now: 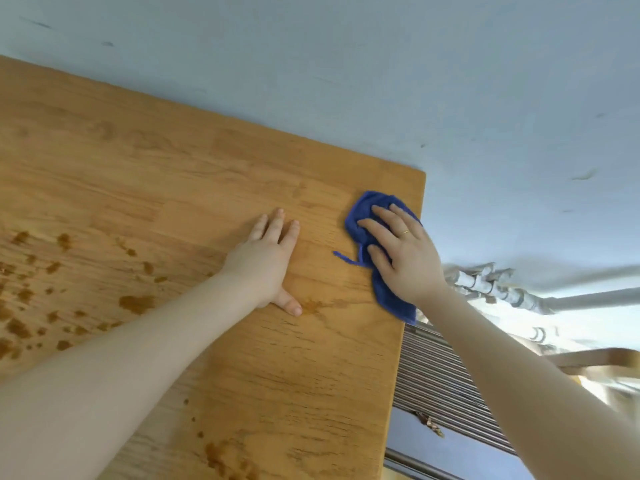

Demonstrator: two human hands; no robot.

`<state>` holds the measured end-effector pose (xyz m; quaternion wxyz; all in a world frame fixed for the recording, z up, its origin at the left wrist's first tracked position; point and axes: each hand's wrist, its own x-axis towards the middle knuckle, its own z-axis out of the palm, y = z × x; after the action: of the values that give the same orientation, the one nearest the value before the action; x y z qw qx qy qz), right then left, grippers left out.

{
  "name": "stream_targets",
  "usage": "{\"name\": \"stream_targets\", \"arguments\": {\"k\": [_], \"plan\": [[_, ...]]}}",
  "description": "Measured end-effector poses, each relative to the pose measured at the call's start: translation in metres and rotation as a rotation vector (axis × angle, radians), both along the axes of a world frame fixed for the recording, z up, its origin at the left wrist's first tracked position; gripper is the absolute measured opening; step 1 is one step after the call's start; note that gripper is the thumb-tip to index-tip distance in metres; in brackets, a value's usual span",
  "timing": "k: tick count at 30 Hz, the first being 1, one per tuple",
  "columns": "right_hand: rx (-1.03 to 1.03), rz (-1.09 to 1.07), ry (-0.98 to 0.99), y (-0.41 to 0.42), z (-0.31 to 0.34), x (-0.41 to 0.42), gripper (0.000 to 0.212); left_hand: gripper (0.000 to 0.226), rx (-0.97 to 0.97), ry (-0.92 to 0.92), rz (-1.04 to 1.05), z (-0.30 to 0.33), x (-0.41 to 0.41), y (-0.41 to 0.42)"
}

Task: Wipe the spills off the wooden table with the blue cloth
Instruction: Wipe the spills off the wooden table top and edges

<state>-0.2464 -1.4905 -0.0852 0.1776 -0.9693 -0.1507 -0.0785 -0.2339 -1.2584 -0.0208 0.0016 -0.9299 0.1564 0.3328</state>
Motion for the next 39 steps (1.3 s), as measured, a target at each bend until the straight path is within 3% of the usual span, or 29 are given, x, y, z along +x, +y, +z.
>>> {"name": "stream_targets", "arguments": {"k": [3, 8, 15, 18, 23, 26, 32, 35, 37, 39], "plan": [[-0.065, 0.114, 0.015, -0.019, 0.001, 0.013, 0.040, 0.137, 0.000, -0.002, 0.008, 0.000, 0.000, -0.001], [-0.084, -0.150, 0.128, -0.003, 0.004, 0.028, 0.053, 0.138, 0.007, -0.014, 0.022, -0.002, -0.001, -0.001], [-0.145, 0.075, 0.056, 0.034, 0.010, -0.076, 0.041, 0.136, 0.031, -0.041, 0.017, 0.001, -0.003, -0.002], [-0.155, 0.159, 0.088, 0.030, 0.011, -0.079, 0.040, 0.134, 0.021, -0.070, 0.029, 0.002, -0.006, -0.001], [-0.139, -0.091, 0.185, 0.030, 0.013, -0.023, 0.049, 0.118, -0.034, -0.167, 0.052, 0.002, -0.031, 0.005], [-0.197, -0.140, 0.200, 0.043, 0.010, -0.029, 0.045, 0.108, -0.011, -0.096, 0.016, 0.016, -0.037, 0.012], [-0.214, 0.136, 0.126, 0.066, 0.017, -0.115, 0.046, 0.115, -0.006, -0.057, -0.049, 0.028, -0.063, 0.041], [-0.232, 0.281, 0.127, 0.052, 0.016, -0.098, 0.045, 0.122, 0.044, -0.035, -0.016, 0.014, -0.082, 0.046], [-0.245, 0.257, 0.146, 0.045, 0.014, -0.071, 0.049, 0.129, 0.056, -0.088, 0.044, 0.006, -0.088, 0.049], [-0.210, 0.098, 0.196, 0.046, 0.016, -0.051, 0.057, 0.136, 0.086, -0.155, 0.087, 0.002, -0.090, 0.052]]}}
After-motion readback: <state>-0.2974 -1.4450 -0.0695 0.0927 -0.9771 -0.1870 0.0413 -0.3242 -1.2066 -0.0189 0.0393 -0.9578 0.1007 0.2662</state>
